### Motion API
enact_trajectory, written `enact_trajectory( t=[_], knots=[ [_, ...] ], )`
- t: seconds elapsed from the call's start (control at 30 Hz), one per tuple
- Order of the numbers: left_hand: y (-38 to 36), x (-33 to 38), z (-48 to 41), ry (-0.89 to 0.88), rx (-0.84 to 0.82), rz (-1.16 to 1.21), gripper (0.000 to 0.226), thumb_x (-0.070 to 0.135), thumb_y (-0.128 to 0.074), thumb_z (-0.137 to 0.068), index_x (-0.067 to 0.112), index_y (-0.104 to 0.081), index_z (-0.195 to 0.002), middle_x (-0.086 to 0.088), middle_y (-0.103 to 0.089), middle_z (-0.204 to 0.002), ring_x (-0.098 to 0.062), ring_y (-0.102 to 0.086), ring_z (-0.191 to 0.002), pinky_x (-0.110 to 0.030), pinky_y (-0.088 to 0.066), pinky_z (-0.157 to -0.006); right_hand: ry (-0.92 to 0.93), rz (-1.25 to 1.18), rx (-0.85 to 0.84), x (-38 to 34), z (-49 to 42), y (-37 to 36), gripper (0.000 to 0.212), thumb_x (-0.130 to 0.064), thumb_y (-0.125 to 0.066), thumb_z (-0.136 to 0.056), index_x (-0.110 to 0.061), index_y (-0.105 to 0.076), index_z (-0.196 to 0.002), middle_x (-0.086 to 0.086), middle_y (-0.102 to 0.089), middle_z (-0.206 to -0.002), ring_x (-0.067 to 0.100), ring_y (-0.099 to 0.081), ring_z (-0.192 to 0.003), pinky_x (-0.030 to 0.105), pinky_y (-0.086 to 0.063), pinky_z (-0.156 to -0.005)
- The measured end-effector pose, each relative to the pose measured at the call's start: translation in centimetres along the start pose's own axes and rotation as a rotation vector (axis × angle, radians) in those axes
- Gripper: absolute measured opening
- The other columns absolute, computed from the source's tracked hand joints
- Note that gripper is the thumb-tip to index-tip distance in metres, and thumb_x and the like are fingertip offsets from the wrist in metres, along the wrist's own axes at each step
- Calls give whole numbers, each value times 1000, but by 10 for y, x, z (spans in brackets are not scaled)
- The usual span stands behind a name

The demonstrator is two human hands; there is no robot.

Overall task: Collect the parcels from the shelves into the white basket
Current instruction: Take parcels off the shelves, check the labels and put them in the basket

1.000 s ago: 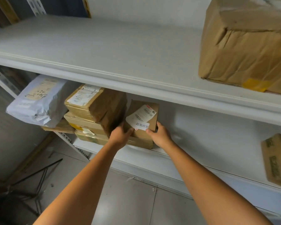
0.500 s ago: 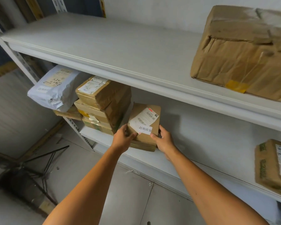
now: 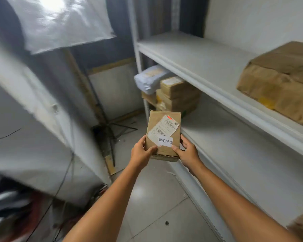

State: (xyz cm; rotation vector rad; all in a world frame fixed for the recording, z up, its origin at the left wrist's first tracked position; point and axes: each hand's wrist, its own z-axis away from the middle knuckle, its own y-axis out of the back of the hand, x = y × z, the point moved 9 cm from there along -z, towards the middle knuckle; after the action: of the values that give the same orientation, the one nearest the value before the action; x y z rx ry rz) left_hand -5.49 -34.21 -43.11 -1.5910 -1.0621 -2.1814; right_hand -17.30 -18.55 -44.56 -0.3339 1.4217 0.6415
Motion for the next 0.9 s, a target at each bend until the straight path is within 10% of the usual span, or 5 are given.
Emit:
enact_trajectory(
  t=[0.3,0.57,0.73,0.9],
  knots=[
    [169,-74,163,82,338,178,63,13,-77,-77,17,-52,-135,-1,-67,-118,-18,-63,-108,-32,-53,-91,110,22,-423,-56,117,-171,66,-4,-65,-89,-17,-36,-147,-11,-49,-132,2,-44,-122,25,-43,-103],
    [231,-159,336,183,642,213,64,30,-81,-68,28,-58,-128,9,-67,-117,-10,-62,-109,-31,-50,-95,112,112,-788,-30,241,-279,65,-1,-62,-90,-24,-36,-146,-48,-59,-89,-25,-56,-85,5,-50,-67],
    [232,-189,438,307,853,254,61,12,-76,-78,32,-50,-130,20,-59,-108,0,-54,-100,1,-40,-73,104,152,-1022,-6,314,-321,68,-7,-65,-90,-28,-36,-147,-17,-55,-134,6,-53,-121,39,-47,-104],
    [211,-199,536,423,1094,299,56,10,-76,-77,32,-53,-123,18,-60,-109,3,-55,-97,-1,-40,-72,158,199,-1256,14,386,-344,68,-5,-65,-89,-28,-36,-147,-12,-52,-135,15,-52,-126,41,-46,-104]
  ],
)
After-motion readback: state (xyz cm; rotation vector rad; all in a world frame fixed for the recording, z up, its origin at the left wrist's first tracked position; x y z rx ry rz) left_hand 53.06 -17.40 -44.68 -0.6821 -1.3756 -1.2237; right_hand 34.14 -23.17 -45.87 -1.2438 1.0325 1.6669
